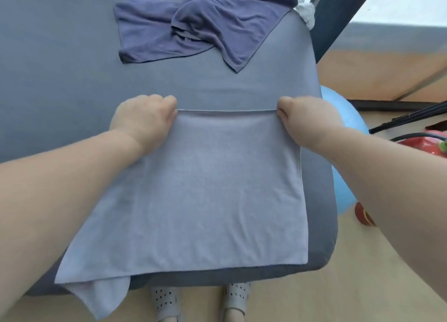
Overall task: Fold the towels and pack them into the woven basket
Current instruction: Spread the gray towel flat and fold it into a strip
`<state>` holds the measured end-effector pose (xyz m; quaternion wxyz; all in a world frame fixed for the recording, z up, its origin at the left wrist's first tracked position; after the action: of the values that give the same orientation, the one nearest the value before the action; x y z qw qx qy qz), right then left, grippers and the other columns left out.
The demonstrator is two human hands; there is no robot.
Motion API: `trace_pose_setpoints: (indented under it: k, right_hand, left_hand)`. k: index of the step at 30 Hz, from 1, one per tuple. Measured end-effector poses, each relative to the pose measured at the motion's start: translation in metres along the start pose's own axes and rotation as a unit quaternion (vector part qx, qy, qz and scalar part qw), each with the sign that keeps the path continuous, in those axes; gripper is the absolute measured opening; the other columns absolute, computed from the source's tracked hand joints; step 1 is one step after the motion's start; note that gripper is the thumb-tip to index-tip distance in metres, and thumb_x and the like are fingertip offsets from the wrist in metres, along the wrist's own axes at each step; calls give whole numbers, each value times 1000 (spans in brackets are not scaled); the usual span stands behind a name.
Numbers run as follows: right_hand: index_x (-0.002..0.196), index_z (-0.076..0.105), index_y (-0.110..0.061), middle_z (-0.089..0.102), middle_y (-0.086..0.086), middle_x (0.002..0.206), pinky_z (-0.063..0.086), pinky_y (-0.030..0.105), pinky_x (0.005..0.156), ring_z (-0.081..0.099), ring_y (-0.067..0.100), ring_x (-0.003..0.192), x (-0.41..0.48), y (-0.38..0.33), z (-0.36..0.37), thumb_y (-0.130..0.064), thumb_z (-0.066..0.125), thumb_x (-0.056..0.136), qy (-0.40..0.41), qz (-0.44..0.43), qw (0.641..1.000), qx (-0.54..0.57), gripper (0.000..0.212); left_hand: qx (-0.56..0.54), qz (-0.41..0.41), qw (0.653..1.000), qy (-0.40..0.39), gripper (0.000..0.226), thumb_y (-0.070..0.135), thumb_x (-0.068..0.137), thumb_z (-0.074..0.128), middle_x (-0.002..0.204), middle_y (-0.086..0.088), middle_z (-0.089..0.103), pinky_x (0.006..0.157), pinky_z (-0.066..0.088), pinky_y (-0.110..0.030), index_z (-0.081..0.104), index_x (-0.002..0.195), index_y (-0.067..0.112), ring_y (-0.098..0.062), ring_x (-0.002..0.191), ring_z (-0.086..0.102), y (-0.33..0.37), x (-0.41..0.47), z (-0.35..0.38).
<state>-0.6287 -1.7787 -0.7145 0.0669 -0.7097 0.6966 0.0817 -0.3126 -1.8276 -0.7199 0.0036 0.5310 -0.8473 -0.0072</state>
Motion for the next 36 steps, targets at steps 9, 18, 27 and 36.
trace_pose_setpoints:
  k: [9, 18, 27, 36]
  right_hand:
    - [159, 14, -29, 3, 10, 168, -4, 57, 122, -4, 33, 154, -19, -69, 5, -57, 31, 101, 38, 64, 994, 85, 67]
    - [159, -9, -39, -22, -1, 167, -13, 57, 121, -28, 26, 151, -66, -97, 69, -77, 12, 93, -46, 38, 994, 95, 79]
    - [159, -3, -39, -21, 1, 167, -15, 63, 117, -27, 27, 151, -65, -111, 54, -76, 11, 93, -59, 87, 990, 90, 77]
    - [157, -15, -41, -28, 2, 165, -18, 65, 115, -34, 31, 148, -52, -270, 54, -74, 8, 95, -59, 4, 989, 132, 74]
  left_hand:
    - [-46, -95, 994, -28, 52, 40, 97, 49, 155, -8, 32, 113, 18, -58, 41, 146, 24, -32, 138, 27, 27, -18, 14]
    - [-99, -221, 970, -32, 60, 52, 93, 46, 161, -7, 21, 117, 6, -63, 34, 148, 31, -32, 149, 11, 0, -102, 23]
    - [-210, -434, 876, -26, 32, 33, 97, 52, 120, -11, 58, 101, 42, -49, 61, 124, 19, -35, 118, 49, -85, -152, 4]
    - [-229, -405, 884, -37, 11, 35, 87, 66, 93, 5, 55, 86, 49, -42, 63, 89, 24, -26, 100, 55, -105, -169, 14]
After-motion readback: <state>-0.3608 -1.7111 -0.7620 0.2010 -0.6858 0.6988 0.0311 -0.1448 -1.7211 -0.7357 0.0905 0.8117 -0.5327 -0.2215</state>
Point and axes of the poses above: each hand's wrist, its own x-axis towards the middle knuckle, its own z-axis out of the palm, y = z × x, the point moved 2 cm from there along x, towards the middle knuckle
